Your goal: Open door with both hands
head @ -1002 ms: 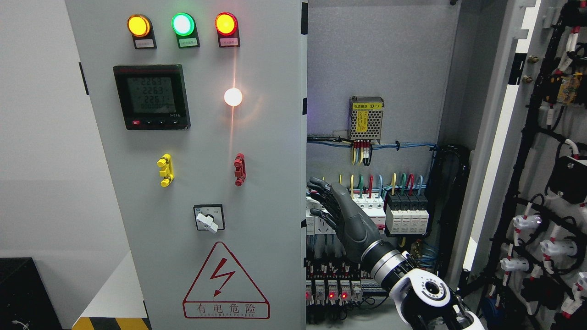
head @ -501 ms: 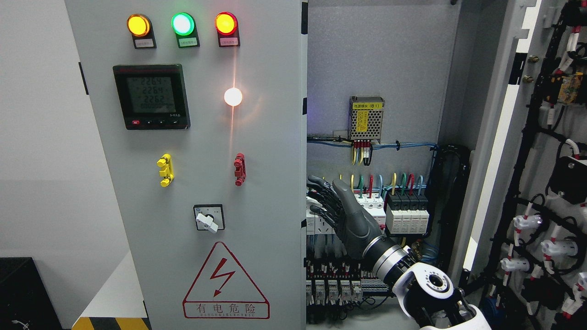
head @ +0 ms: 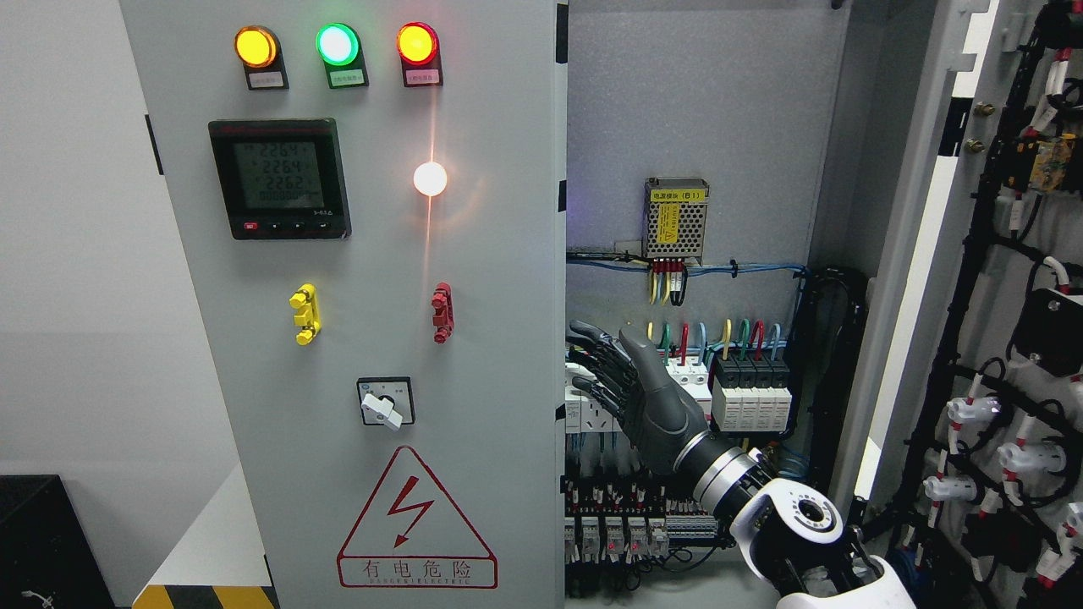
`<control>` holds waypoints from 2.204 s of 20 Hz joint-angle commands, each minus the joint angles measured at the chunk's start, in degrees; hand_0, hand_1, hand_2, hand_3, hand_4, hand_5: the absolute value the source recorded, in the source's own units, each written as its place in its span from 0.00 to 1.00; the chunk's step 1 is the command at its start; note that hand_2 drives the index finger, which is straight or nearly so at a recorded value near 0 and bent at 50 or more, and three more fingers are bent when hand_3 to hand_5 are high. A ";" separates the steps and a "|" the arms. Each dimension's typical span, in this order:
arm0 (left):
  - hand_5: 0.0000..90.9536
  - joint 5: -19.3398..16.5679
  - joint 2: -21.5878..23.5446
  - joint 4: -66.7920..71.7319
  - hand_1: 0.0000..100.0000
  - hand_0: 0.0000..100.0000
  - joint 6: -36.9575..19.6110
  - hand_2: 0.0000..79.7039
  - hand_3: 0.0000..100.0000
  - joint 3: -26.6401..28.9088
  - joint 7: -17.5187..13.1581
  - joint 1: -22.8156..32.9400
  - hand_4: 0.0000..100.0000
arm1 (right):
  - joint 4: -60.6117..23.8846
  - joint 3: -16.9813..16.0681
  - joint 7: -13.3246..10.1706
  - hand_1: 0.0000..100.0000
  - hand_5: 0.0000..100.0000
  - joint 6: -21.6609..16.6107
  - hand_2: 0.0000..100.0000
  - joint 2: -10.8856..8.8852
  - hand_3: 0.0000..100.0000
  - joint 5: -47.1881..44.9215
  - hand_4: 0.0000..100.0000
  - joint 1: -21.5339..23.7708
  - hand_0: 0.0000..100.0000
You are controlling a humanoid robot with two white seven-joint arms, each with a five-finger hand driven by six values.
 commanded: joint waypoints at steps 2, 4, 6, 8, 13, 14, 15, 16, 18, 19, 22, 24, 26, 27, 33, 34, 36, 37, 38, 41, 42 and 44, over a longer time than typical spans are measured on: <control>0.00 0.00 0.01 0.03 0.00 0.00 -0.03 0.00 0.00 0.00 0.01 0.00 0.00 | 0.69 0.03 0.55 0.00 0.00 0.01 0.00 -0.42 0.00 -0.23 0.00 -0.21 0.19; 0.00 0.00 0.01 -0.06 0.00 0.00 0.06 0.00 0.00 0.00 0.01 0.00 0.00 | 0.69 -0.05 0.73 0.00 0.00 0.01 0.00 -0.42 0.00 -0.23 0.00 -0.21 0.19; 0.00 0.00 0.01 -0.06 0.00 0.00 -0.03 0.00 0.00 -0.09 0.01 0.00 0.00 | 0.69 -0.05 0.81 0.00 0.00 0.01 0.00 -0.42 0.00 -0.23 0.00 -0.21 0.19; 0.00 0.00 0.01 0.03 0.00 0.00 0.06 0.00 0.00 0.00 0.01 0.00 0.00 | 0.52 0.03 1.34 0.00 0.00 0.01 0.00 -0.42 0.00 -0.23 0.00 -0.21 0.19; 0.00 0.00 0.01 0.03 0.00 0.00 0.06 0.00 0.00 0.00 0.01 0.00 0.00 | 0.69 -0.05 1.61 0.00 0.00 -0.07 0.00 -0.42 0.00 -0.32 0.00 -0.21 0.19; 0.00 0.00 0.01 0.03 0.00 0.00 0.06 0.00 0.00 0.00 0.01 0.00 0.00 | 0.78 -0.05 1.87 0.00 0.00 -0.07 0.00 -0.33 0.00 -0.32 0.00 -0.21 0.19; 0.00 0.00 0.01 -0.06 0.00 0.00 0.06 0.00 0.00 0.00 0.01 0.00 0.00 | 0.78 -0.05 2.48 0.00 0.00 -0.07 0.00 -0.33 0.00 -0.32 0.00 -0.21 0.19; 0.00 0.00 0.01 0.03 0.00 0.00 0.06 0.00 0.00 -0.09 0.01 0.00 0.00 | 0.87 -0.05 3.18 0.00 0.00 -0.07 0.00 -0.42 0.00 -0.32 0.00 -0.21 0.19; 0.00 0.00 0.01 -0.06 0.00 0.00 0.06 0.00 0.00 0.00 0.01 0.00 0.00 | 0.87 -0.05 3.80 0.00 0.00 -0.07 0.00 -0.42 0.00 -0.32 0.00 -0.30 0.19; 0.00 0.00 0.01 0.03 0.00 0.00 0.06 0.00 0.00 0.00 0.01 0.00 0.00 | 0.87 -0.05 3.89 0.00 0.00 -0.07 0.00 -0.42 0.00 -0.32 0.00 -0.30 0.19; 0.00 0.00 0.01 -0.06 0.00 0.00 0.06 0.00 0.00 0.00 0.01 0.00 0.00 | 1.48 0.03 3.98 0.00 0.00 0.01 0.00 -0.42 0.00 -0.32 0.00 -1.00 0.19; 0.00 0.00 0.01 -0.06 0.00 0.00 0.06 0.00 0.00 0.00 0.01 0.00 0.00 | 2.01 -0.05 3.98 0.00 0.00 0.01 0.00 -0.42 0.00 -0.32 0.00 -1.17 0.19; 0.00 0.00 0.01 0.03 0.00 0.00 0.06 0.00 0.00 0.00 0.01 0.00 0.00 | 2.27 -0.05 4.07 0.00 0.00 0.01 0.00 -0.42 0.00 -0.32 0.00 -1.44 0.19; 0.00 0.00 0.01 -0.06 0.00 0.00 0.06 0.00 0.00 0.00 0.01 0.00 0.00 | 2.36 -0.05 4.07 0.00 0.00 0.01 0.00 -0.42 0.00 -0.32 0.00 -1.44 0.19; 0.00 0.00 0.01 -0.06 0.00 0.00 0.06 0.00 0.00 0.00 0.01 0.00 0.00 | 2.54 -0.05 8.02 0.00 0.00 0.01 0.00 -0.42 0.00 -0.23 0.00 -1.61 0.19; 0.00 0.00 0.01 0.03 0.00 0.00 -0.03 0.00 0.00 0.00 0.01 0.00 0.00 | 2.54 -0.05 8.20 0.00 0.00 0.01 0.00 -0.42 0.00 -0.23 0.00 -1.61 0.19; 0.00 0.00 0.01 0.03 0.00 0.00 0.06 0.00 0.00 0.00 0.01 0.00 0.00 | 2.71 -0.05 8.46 0.00 0.00 0.01 0.00 -0.42 0.00 -0.23 0.00 -1.70 0.19; 0.00 0.00 0.01 -0.06 0.00 0.00 0.06 0.00 0.00 0.00 0.01 0.00 0.00 | 2.89 -0.05 8.55 0.00 0.00 0.01 0.00 -0.42 0.00 -0.23 0.00 -1.88 0.19; 0.00 0.00 0.01 -0.06 0.00 0.00 0.06 0.00 0.00 0.00 0.01 0.00 0.00 | 3.24 -0.05 8.55 0.00 0.00 0.01 0.00 -0.42 0.00 -0.23 0.00 -2.14 0.19; 0.00 0.00 -0.08 -0.06 0.00 0.00 0.06 0.00 0.00 0.00 0.01 0.00 0.00 | 3.68 -0.05 8.64 0.00 0.00 0.01 0.00 -0.42 0.00 -0.23 0.00 -2.40 0.19; 0.00 0.00 0.01 0.03 0.00 0.00 0.06 0.00 0.00 0.00 0.01 0.00 0.00 | 3.77 -0.05 8.64 0.00 0.00 0.01 0.00 -0.42 0.00 -0.23 0.00 -2.49 0.19; 0.00 0.00 0.01 0.03 0.00 0.00 0.06 0.00 0.00 0.00 0.01 0.00 0.00 | 3.86 -0.05 9.16 0.00 0.00 0.01 0.00 -0.42 0.00 -0.23 0.00 -2.76 0.19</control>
